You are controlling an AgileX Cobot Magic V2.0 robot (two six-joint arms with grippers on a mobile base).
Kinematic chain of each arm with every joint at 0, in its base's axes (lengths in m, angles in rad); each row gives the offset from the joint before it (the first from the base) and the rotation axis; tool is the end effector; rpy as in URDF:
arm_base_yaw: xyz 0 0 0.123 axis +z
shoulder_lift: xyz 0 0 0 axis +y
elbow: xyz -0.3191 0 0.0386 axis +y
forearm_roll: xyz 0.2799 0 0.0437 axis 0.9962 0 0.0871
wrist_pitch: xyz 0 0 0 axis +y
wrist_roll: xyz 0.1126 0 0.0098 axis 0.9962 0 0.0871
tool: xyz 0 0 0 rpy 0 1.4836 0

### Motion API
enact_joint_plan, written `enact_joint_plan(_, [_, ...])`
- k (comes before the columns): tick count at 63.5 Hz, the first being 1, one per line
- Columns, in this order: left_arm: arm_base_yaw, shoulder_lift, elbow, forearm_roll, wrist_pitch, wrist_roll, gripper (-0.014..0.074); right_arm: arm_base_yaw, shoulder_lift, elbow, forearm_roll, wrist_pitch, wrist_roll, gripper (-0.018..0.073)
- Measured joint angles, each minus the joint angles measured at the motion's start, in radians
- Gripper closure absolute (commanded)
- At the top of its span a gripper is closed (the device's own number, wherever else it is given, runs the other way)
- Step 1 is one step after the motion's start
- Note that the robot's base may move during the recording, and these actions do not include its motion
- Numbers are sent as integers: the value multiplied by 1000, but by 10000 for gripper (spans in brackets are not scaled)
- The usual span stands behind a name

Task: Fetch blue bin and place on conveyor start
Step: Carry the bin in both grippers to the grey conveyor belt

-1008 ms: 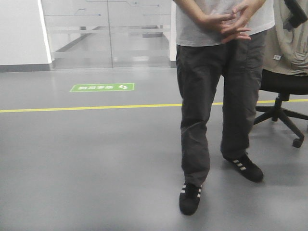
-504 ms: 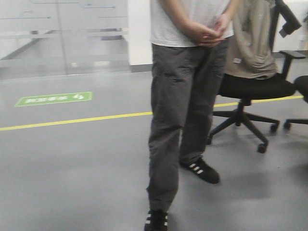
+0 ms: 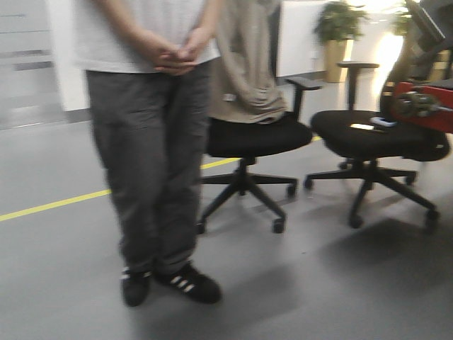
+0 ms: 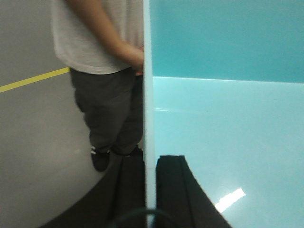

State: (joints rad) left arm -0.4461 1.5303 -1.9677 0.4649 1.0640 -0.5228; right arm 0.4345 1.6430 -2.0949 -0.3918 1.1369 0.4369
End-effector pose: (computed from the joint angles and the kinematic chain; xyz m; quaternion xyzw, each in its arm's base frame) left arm 0.3370 -0.1121 0.5525 -0.0345 0.8459 -0.0196 0.5319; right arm 0.3645 0.1260 0.5430 0.0113 0.8671 0.0173 0.4978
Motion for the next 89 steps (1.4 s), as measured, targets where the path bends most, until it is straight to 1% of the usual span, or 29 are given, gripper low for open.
enact_joint_plan(89, [0,2,0,2,-6,0,707,0,0,0,0,-2,1,724])
